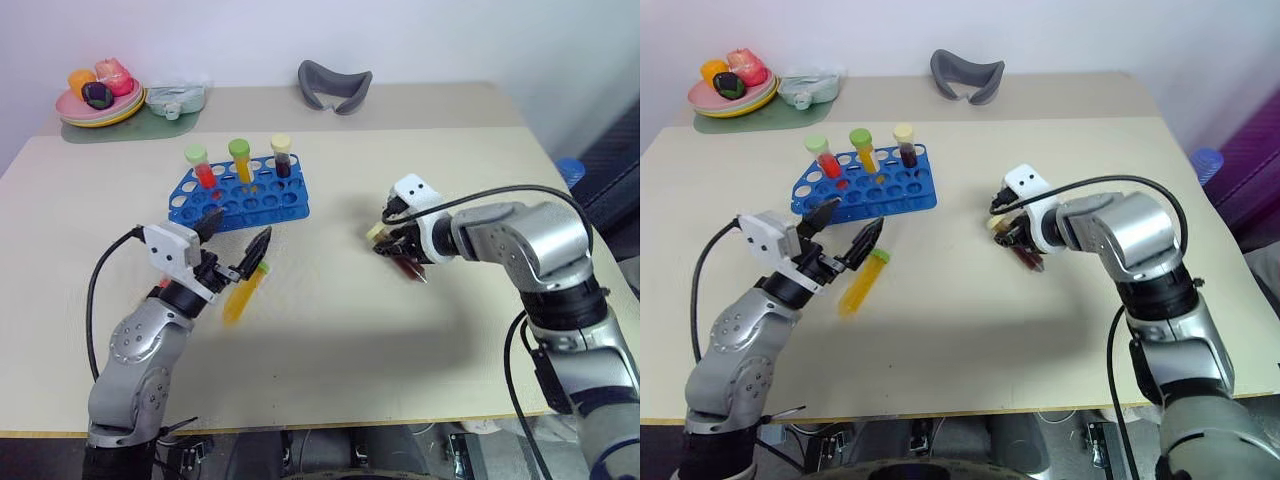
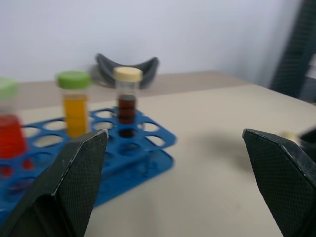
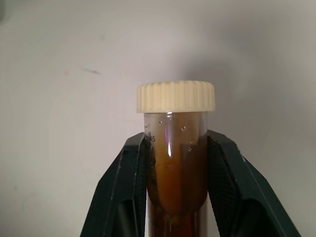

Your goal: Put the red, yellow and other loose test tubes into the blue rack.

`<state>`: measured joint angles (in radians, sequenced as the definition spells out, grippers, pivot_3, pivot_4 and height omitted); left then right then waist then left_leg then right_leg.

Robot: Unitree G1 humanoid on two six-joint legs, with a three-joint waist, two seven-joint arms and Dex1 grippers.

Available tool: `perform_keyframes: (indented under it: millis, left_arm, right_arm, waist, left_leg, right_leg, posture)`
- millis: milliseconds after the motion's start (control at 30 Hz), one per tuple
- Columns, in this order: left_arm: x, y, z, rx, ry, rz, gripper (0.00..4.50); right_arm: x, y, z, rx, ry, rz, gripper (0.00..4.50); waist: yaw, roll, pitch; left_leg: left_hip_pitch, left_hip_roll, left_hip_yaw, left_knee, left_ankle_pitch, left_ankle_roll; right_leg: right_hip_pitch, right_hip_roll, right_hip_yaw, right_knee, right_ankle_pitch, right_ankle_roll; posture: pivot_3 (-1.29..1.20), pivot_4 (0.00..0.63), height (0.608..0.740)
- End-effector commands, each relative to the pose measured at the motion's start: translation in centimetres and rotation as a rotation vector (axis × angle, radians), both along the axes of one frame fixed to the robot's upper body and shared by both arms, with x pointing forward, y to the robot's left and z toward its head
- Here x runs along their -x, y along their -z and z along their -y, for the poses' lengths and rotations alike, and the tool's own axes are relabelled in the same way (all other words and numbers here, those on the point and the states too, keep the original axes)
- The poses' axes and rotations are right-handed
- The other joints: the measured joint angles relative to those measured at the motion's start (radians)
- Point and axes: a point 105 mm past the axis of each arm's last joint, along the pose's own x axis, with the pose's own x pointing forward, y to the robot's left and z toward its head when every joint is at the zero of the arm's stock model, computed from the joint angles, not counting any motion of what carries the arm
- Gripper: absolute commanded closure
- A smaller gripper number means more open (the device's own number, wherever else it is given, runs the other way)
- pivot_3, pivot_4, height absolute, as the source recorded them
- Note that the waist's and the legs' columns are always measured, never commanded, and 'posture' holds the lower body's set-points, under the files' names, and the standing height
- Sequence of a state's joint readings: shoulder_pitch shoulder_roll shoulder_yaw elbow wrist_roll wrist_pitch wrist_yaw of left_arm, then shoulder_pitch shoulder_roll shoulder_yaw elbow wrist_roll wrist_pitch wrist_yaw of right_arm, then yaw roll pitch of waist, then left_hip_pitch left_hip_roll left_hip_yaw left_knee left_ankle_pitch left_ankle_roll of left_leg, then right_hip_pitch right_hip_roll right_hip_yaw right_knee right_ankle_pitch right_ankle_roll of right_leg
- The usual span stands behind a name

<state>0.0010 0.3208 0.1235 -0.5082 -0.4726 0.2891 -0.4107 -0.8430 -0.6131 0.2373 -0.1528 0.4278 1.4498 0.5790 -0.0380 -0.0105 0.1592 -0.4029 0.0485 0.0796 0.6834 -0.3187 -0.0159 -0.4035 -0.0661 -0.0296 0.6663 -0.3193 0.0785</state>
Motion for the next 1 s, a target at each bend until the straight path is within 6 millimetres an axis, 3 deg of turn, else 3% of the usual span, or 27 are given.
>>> perform_keyframes:
  millis: [33,367,700,800,933,1000]
  left_arm:
    - [0.1,-0.6,0.4,0.009,0.019,0.03,0.0]
    - [0.0,-0.3,0.7,0.012,0.025,0.034,0.0]
    - [0.2,0.0,0.4,0.016,0.024,0.031,0.0]
    - [0.1,0.3,0.6,0.016,0.037,0.023,0.0]
    - [-0.1,0.2,0.9,0.02,0.045,0.024,0.0]
    - [-0.2,0.1,1.0,0.021,0.049,0.026,0.0]
  right_arm:
    - [-0.6,0.0,-0.4,0.024,-0.013,-0.008,3.04]
    - [-2.2,2.9,-1.0,0.125,-0.051,-0.065,3.04]
    - [-1.4,2.0,0.2,0.121,-0.055,-0.075,3.04]
    - [-0.8,2.2,0.8,0.136,-0.056,-0.08,2.14]
    - [-0.5,2.3,1.0,0.152,-0.05,-0.074,0.1]
    - [-0.3,2.2,1.2,0.149,-0.04,-0.074,0.1]
  waist:
    - [0.003,0.0,0.0]
    - [0.02,-0.001,-0.001]
    - [0.025,-0.001,-0.001]
    - [0.028,-0.001,-0.001]
    - [0.025,-0.001,-0.001]
    - [0.026,-0.002,-0.001]
  left_leg:
    - [0.0,0.0,0.0,0.0,0.001,-0.001]
    - [0.0,0.0,0.0,0.001,0.002,-0.004]
    - [0.0,0.0,0.0,0.001,0.002,-0.004]
    - [-0.001,0.0,0.0,0.001,0.002,-0.003]
    - [-0.001,0.0,0.0,0.001,0.002,-0.003]
    - [-0.001,0.0,0.0,0.001,0.002,-0.003]
  right_leg:
    - [0.0,0.0,0.0,0.0,0.0,0.0]
    - [0.0,0.001,0.0,0.0,0.0,0.0]
    - [0.0,0.0,0.0,0.0,0.0,0.0]
    - [0.0,0.0,0.0,0.0,0.0,0.0]
    - [0.0,0.0,0.0,0.0,0.0,0.0]
    - [0.0,0.0,0.0,0.0,0.0,0.0]
  posture:
    - [0.0,0.15,0.735]
    - [0.0,0.15,0.735]
    - [0.0,0.15,0.735]
    - [0.0,0.15,0.735]
    - [0.0,0.15,0.735]
    - [0.0,0.15,0.735]
